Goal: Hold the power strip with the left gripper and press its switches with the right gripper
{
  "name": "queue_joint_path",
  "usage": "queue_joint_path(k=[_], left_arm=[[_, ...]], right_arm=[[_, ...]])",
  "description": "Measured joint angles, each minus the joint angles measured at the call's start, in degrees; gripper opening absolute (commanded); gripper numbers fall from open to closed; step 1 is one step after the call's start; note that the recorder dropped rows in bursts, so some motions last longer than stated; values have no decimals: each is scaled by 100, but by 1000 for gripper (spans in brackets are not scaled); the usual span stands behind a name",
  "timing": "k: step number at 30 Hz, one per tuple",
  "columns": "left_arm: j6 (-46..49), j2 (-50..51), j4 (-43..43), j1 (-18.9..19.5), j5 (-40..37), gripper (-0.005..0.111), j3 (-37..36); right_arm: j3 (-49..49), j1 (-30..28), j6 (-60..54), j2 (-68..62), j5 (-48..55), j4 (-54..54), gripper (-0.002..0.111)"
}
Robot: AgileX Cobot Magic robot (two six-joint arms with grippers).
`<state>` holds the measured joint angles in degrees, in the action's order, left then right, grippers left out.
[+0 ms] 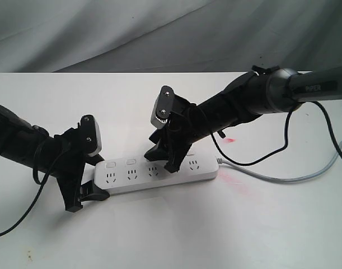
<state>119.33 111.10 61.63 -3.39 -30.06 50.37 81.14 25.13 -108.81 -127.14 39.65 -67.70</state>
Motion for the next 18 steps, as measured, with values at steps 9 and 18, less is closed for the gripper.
queue_joint_path(k=[9,18], left_arm=[[0,0,0,0,0,46,0],[0,0,0,0,0,46,0]], right_arm=[[0,0,-128,-27,-131,-130,46],[0,0,-237,-98,-158,-283,46]])
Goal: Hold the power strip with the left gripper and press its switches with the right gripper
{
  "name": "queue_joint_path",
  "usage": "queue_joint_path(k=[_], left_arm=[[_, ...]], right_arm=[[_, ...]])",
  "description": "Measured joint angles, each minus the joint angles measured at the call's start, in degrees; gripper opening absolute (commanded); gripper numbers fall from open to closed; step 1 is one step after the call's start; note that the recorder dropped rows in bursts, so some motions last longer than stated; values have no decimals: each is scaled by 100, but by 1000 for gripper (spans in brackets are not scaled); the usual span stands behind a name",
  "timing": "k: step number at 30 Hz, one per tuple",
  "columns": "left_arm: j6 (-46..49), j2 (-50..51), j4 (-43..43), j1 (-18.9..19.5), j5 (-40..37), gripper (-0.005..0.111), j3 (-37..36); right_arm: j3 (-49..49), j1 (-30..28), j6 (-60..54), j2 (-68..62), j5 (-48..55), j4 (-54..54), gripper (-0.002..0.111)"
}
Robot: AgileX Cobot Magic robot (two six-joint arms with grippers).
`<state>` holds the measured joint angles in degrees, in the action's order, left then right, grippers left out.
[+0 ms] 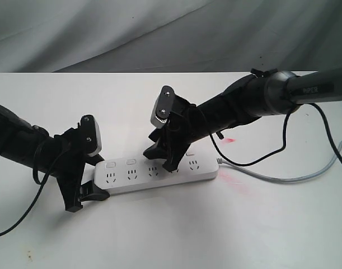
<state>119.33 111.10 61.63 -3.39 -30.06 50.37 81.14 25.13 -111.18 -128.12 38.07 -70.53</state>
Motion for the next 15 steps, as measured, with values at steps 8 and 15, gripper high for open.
queue_joint_path(k=[8,15], left_arm=[[0,0,0,0,0,46,0],[0,0,0,0,0,46,0]], right_arm=[[0,-59,41,-108,160,-147,46],[0,-143,41,-121,177,-128,46]])
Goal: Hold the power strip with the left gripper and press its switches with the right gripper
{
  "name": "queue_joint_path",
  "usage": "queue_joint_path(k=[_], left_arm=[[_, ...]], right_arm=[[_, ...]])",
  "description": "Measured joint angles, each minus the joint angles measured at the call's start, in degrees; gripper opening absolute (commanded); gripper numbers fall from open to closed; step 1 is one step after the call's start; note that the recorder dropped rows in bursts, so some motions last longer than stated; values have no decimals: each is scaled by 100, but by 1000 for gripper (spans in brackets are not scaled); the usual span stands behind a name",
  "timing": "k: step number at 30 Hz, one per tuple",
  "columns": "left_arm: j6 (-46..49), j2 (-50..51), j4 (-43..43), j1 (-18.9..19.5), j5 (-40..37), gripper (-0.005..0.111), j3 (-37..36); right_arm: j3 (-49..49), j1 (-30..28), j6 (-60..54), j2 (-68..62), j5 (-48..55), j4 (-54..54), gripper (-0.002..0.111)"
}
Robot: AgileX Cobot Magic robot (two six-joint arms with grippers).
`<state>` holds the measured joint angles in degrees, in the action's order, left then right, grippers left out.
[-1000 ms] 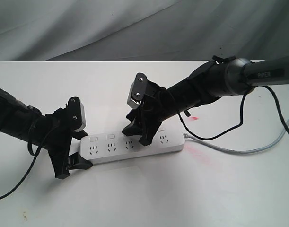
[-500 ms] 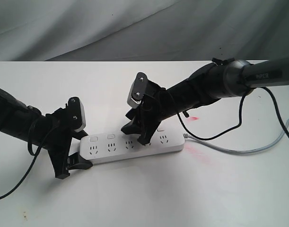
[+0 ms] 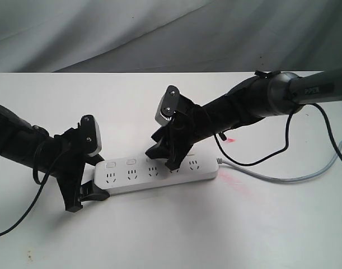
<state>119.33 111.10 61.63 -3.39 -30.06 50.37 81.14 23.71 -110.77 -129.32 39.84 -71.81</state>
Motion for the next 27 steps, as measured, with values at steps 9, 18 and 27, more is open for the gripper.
queue_joint_path(k=[9,18,27], left_arm=[[0,0,0,0,0,46,0],[0,0,0,0,0,46,0],[0,0,0,0,0,46,0]], right_arm=[[11,-32,90,-71,27,-81,46],[-160,-32,137,-59,0,-191,46],[-64,-44,91,-59,56,-285,46]])
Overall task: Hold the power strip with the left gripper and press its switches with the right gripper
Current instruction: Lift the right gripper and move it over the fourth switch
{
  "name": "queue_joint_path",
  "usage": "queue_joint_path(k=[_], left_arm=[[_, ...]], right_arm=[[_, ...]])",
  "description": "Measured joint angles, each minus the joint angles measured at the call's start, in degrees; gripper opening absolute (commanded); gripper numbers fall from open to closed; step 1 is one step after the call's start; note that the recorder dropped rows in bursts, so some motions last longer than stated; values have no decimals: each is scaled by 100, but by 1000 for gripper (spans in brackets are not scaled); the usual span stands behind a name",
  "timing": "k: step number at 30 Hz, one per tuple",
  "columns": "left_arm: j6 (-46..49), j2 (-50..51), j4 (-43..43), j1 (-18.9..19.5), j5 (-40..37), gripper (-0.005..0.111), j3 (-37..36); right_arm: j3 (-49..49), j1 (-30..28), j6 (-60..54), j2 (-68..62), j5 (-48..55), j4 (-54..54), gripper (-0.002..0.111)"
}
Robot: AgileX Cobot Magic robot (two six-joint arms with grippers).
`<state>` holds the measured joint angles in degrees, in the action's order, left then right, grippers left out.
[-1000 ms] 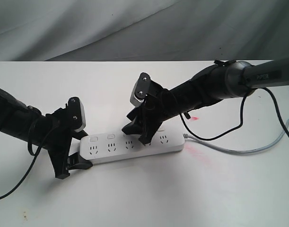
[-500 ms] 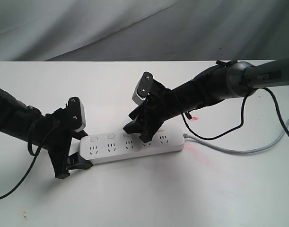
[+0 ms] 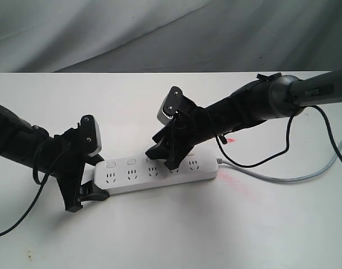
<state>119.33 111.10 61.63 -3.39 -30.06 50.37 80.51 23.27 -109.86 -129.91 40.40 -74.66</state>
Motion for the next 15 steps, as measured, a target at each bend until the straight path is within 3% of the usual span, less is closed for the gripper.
queue_joint_path(k=[15], left_arm=[[0,0,0,0,0,46,0]], right_arm=[[94,-12,84,725,132,490,46]])
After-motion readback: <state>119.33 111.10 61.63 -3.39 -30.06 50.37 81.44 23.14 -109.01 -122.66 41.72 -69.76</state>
